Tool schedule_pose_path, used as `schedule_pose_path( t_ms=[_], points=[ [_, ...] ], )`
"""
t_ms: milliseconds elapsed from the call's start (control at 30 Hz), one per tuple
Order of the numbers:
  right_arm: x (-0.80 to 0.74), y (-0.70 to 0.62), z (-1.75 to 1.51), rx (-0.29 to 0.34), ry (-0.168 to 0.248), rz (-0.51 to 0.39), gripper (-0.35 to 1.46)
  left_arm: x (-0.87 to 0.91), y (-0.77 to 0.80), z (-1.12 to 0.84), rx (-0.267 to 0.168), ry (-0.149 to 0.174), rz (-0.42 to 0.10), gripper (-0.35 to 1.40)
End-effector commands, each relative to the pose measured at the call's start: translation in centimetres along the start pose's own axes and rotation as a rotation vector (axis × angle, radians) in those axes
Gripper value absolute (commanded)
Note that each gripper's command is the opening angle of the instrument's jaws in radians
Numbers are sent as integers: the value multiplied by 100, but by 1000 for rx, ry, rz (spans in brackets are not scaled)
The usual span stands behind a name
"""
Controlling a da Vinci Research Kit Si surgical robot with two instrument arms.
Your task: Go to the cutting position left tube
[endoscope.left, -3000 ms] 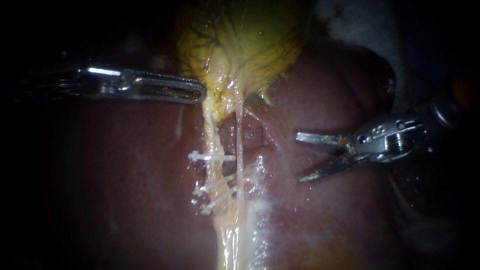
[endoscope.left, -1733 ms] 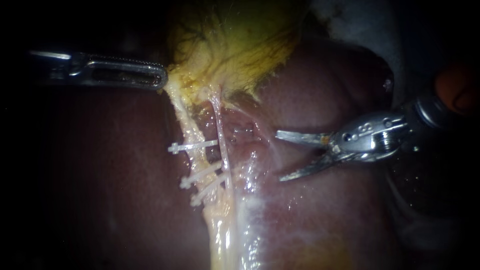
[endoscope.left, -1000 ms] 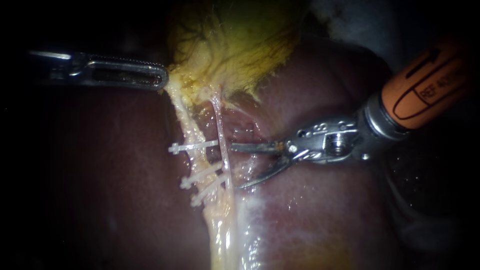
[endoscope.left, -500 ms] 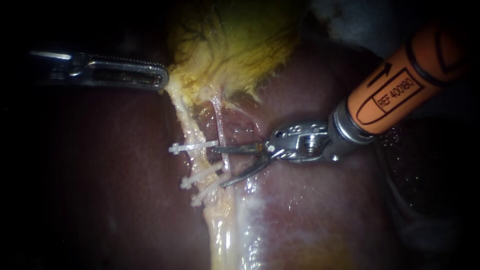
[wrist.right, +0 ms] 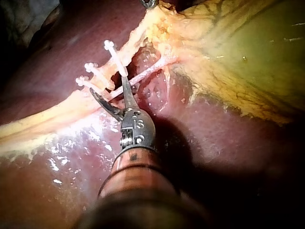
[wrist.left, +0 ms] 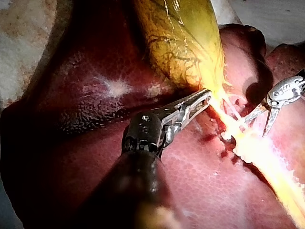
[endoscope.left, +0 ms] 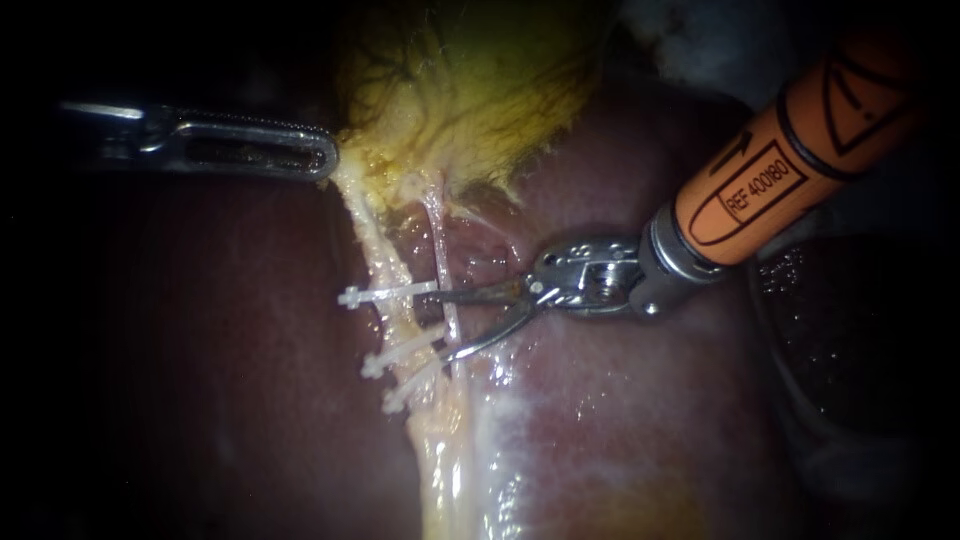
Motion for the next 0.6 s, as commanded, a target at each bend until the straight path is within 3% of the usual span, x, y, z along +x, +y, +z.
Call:
schedule_pose_path(
  t_ms=[33, 133, 433, 600],
  points=[
    [0, 1, 0, 6, 7, 9, 131, 0, 0, 1, 0, 0, 0, -35],
    [3, 7, 2, 24, 21, 34, 131, 0, 1, 1, 0, 0, 0, -35],
    [0, 27, 18, 90, 7, 84, 129, 0, 1, 1, 0, 0, 0, -35],
    [-3, 32, 27, 147, 30, 110, 129, 0, 1, 1, 0, 0, 0, -35]
  ],
)
